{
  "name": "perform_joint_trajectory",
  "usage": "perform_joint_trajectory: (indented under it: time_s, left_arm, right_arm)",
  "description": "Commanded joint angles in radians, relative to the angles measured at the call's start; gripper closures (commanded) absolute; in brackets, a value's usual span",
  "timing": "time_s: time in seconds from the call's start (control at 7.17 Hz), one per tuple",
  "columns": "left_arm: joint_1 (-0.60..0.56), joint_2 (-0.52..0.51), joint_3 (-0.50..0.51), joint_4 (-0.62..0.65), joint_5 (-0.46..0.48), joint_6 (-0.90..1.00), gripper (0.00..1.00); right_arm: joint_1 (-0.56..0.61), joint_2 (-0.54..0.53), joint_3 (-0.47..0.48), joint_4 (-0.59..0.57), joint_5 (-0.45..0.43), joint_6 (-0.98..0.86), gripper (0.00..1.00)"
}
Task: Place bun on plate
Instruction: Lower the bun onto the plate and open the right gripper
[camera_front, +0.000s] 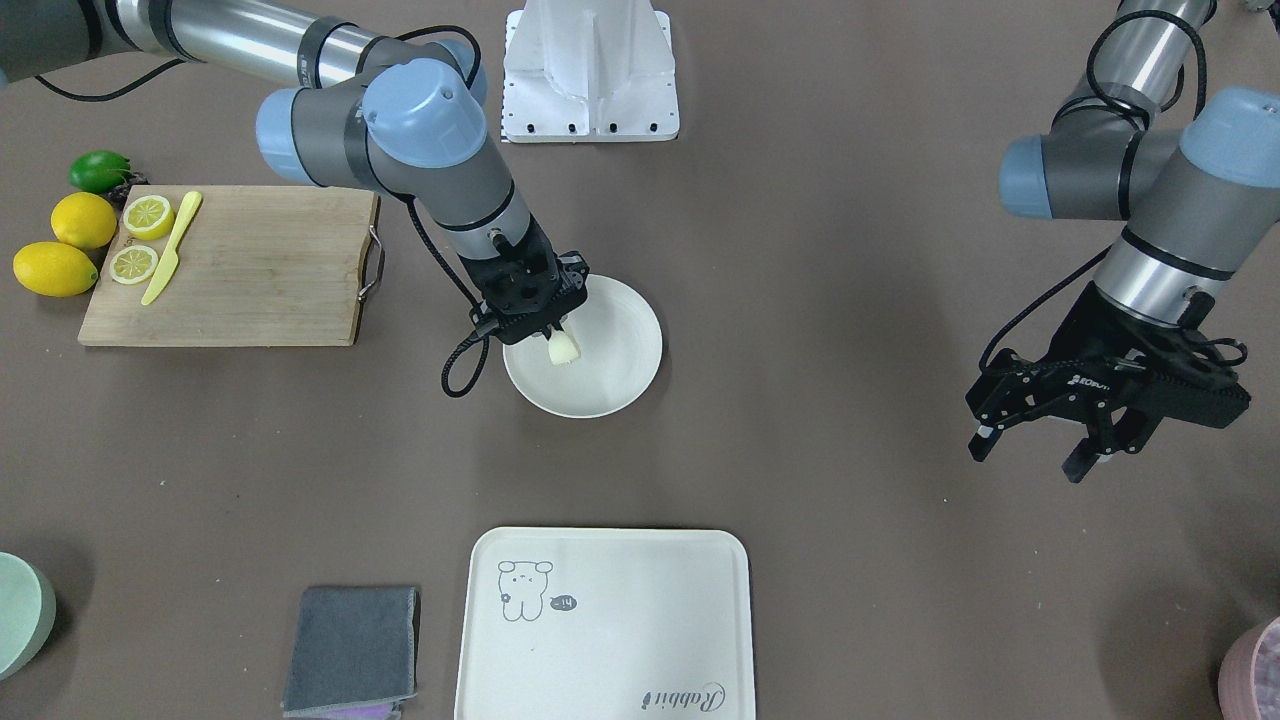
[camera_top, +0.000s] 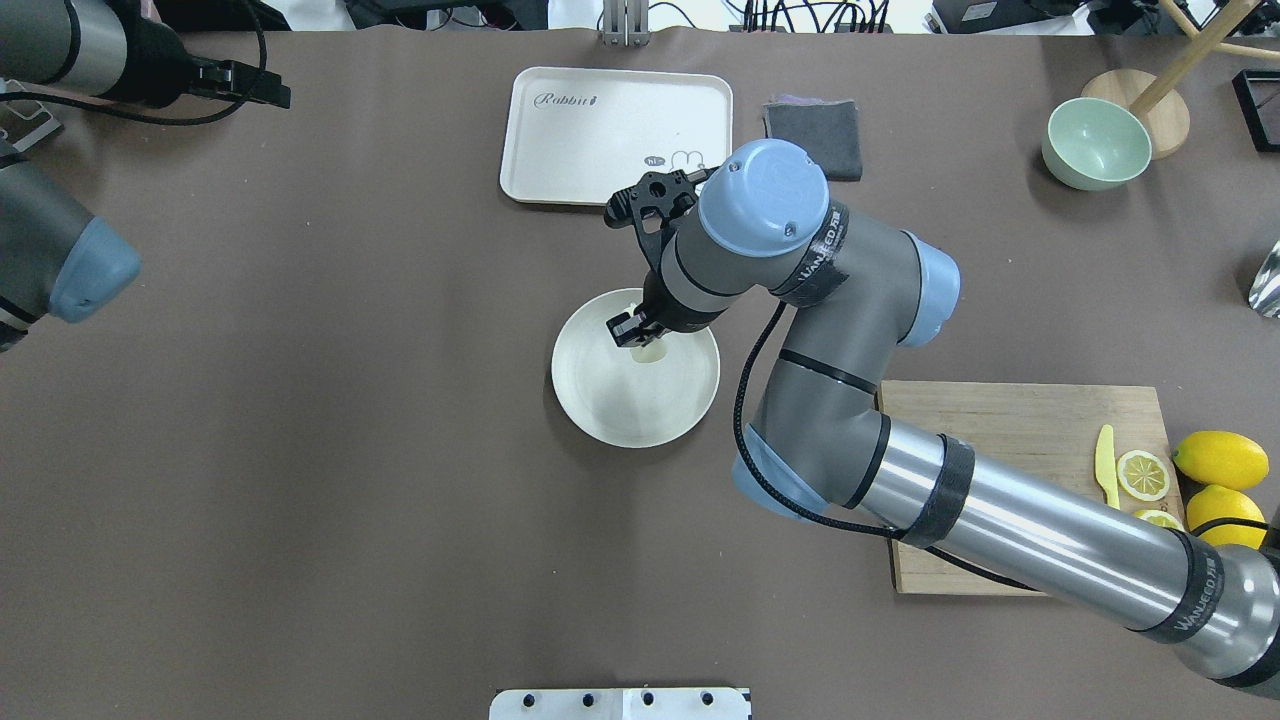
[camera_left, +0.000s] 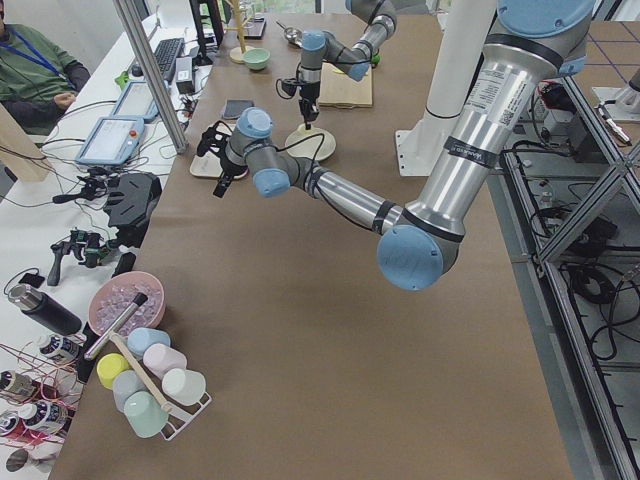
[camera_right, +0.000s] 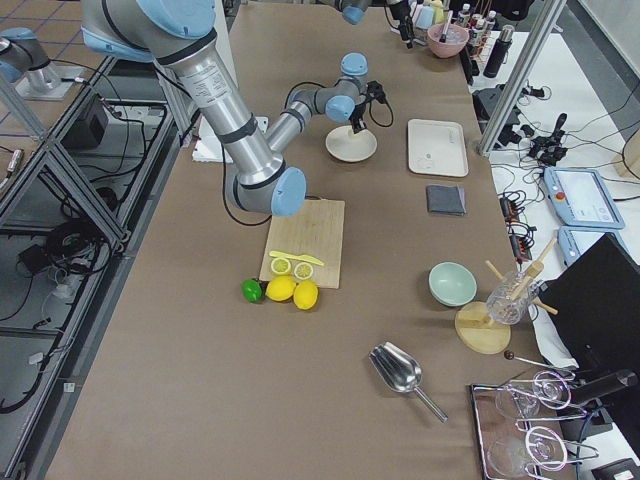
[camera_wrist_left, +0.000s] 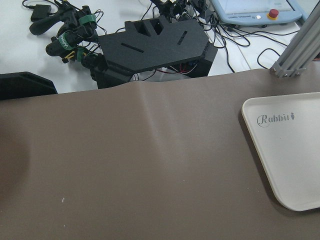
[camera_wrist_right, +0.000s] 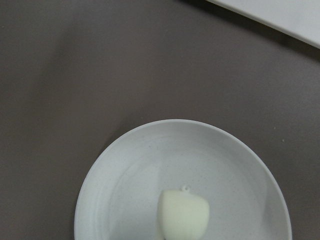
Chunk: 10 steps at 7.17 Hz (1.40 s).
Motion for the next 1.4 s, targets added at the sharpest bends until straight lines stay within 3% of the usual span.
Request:
perform_joint_trajectory:
  time_s: [0.0,1.26]
  left_arm:
    - [-0.007,0.000,0.003,0.001,0.000,0.000,0.03]
    - [-0.027,-0.006,0.011,-0.001,-0.006,-0.001,0.02]
  right_arm:
    - [-0.034,0.012,-0.007,0.002,-0.021,0.003,0.01]
    - [0.014,0.010,0.039,0.002,-0.028,0.001,0.00]
